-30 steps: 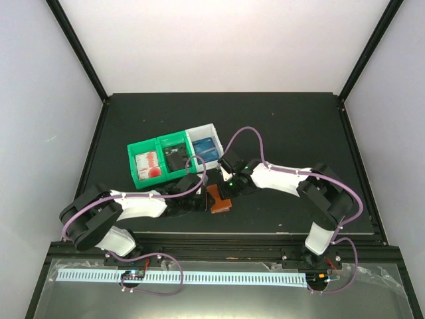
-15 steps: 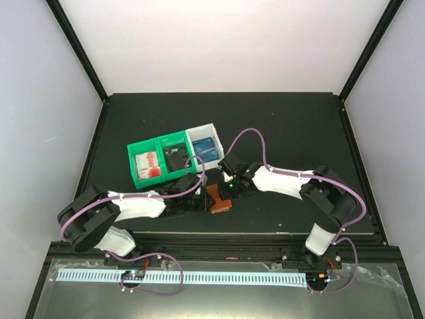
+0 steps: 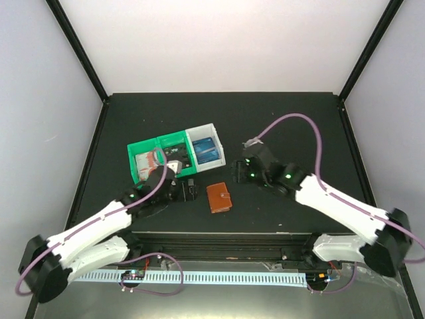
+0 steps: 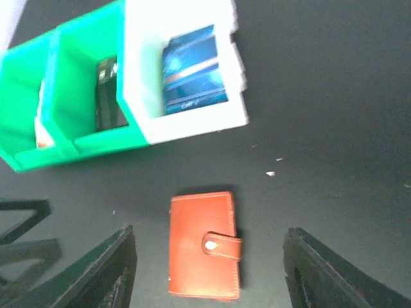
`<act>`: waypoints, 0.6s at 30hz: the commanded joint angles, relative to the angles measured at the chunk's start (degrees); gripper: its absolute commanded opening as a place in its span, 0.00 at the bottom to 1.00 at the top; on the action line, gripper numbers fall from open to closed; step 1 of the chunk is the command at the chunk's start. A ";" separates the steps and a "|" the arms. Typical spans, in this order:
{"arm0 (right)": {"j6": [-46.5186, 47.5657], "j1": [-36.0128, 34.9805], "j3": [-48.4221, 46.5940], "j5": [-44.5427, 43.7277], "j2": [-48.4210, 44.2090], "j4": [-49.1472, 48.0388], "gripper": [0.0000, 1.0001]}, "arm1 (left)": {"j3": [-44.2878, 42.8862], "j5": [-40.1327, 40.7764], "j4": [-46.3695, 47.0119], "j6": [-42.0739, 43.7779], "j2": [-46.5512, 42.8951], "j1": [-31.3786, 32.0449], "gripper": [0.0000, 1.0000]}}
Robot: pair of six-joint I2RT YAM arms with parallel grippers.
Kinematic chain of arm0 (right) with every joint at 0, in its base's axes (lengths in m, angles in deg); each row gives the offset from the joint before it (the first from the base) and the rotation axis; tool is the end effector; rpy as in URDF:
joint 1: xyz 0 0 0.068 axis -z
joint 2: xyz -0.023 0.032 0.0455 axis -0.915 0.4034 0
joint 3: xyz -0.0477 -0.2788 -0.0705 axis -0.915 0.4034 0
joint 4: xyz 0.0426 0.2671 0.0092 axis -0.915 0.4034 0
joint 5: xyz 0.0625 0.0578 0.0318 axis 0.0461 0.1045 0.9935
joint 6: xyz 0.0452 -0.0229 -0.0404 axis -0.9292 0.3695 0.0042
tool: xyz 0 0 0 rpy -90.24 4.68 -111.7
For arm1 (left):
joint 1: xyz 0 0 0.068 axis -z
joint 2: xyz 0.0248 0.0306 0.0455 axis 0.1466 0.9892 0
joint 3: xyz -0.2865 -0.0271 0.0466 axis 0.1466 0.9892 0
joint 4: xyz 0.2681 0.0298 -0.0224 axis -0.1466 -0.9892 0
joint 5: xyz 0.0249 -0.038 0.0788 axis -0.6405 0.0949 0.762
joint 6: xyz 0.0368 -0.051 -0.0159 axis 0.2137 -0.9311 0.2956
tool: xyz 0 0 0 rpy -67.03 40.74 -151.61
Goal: Put the credit cards into the card holder
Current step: Close the card holder at the center of the board, then reset both arms
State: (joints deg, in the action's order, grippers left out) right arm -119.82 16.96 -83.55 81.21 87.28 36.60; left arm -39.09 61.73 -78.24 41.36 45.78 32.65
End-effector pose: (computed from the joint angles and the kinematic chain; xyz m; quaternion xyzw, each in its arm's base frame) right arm 0.1892 0.2107 0.2857 -0.0450 0.9276 0.2219 0.2971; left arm 0.1530 -0.1347 0.2061 -0.0088 0.9224 -0.2643 0.2817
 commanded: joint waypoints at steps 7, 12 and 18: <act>-0.77 0.00 8.67 -23.32 -30.22 11.82 0.83 | -9.83 8.50 -15.29 6.52 -24.98 -1.21 0.99; -0.26 0.00 8.91 -30.72 -44.87 17.70 0.92 | -16.61 12.70 -20.82 11.70 -32.87 -1.21 0.99; 0.08 -0.05 1.76 -37.81 -50.44 26.62 1.00 | -25.89 21.56 -26.49 18.26 -35.59 -1.18 0.99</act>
State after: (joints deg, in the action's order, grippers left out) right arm -120.01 17.02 -77.50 51.59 38.01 56.10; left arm -59.63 76.01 -98.52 53.03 11.03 31.76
